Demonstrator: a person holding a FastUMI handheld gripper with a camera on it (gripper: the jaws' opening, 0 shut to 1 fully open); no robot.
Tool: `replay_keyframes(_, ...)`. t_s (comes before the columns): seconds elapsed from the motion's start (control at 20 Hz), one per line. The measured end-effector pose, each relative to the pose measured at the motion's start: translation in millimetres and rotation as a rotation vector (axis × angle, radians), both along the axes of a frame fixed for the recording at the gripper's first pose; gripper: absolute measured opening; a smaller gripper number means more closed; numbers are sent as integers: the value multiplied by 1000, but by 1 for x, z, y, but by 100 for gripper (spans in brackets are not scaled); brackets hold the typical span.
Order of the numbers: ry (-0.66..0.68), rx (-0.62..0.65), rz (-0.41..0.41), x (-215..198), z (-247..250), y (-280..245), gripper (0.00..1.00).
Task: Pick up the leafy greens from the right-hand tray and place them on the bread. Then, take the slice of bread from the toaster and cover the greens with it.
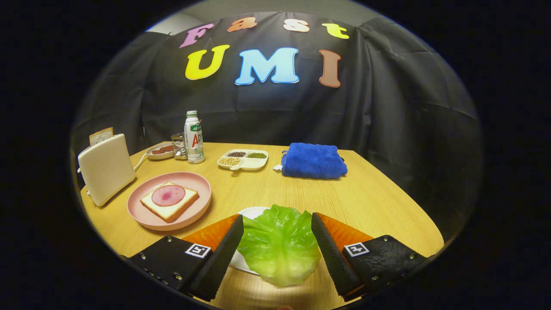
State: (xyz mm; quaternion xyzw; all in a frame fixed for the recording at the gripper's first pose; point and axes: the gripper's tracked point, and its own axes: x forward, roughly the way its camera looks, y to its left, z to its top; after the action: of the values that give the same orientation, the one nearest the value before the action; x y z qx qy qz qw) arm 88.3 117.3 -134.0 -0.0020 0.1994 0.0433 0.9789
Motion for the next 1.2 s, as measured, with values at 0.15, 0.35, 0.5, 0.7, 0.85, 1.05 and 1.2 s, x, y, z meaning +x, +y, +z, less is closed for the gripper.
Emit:
replay_keyframes(0.15, 63, -13, 13, 2, -15, 5, 97)
replay_keyframes(0.35, 123, -15, 25, 6, -28, 10, 97)
replay_keyframes(0.5, 193, -5, 24, 5, -41, 13, 97)
replay_keyframes(0.7, 222, 36, 32, 3, -43, 21, 83)
replay_keyframes(0.85, 208, 52, 28, 4, -40, 24, 71)
replay_keyframes(1.05, 238, 51, 34, 2, -43, 25, 63)
replay_keyframes(1.2, 218, 121, -30, 7, -43, 21, 38)
